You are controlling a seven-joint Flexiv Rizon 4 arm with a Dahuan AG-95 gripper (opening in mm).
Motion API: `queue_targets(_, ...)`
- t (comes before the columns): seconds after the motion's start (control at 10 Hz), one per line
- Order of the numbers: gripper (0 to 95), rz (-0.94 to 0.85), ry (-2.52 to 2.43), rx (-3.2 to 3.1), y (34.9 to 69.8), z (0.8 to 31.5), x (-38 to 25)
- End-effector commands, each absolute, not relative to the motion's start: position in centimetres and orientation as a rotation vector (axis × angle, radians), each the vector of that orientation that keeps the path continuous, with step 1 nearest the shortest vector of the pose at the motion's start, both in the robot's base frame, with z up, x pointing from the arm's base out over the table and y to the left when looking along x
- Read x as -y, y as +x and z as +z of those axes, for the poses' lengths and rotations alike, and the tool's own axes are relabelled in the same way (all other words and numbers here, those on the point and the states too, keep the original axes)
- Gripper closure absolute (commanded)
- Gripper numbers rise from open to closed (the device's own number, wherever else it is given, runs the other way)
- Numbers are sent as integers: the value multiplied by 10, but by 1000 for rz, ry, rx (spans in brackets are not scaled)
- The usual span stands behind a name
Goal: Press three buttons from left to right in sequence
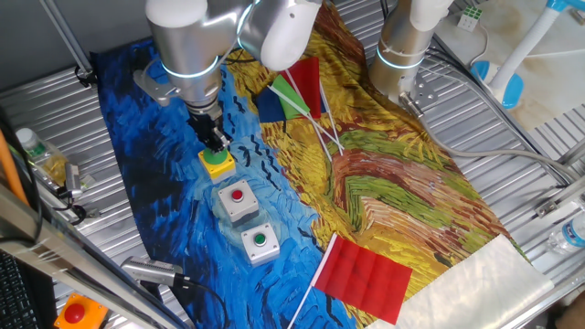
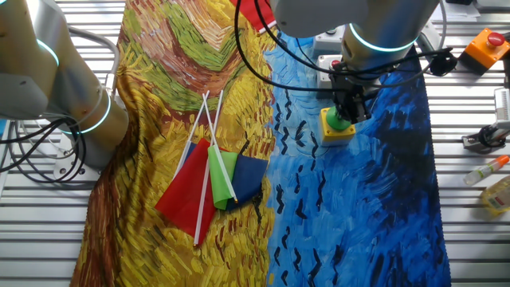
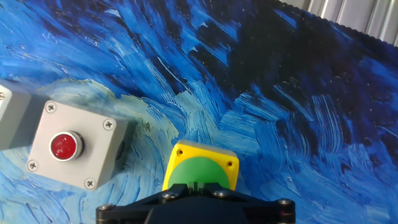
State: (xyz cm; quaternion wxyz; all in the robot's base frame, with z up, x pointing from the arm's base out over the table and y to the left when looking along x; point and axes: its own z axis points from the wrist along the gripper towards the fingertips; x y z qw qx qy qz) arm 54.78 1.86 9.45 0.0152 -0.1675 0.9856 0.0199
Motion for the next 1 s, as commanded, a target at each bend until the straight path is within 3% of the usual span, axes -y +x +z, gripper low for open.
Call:
queue_targets(0.1,950,61,-518,-3063,549,88,-19)
queue_targets(0.6,950,63,-528,-3050,549,85,-19)
queue_targets(1.0,950,50,-523,-3068,544,129,-22)
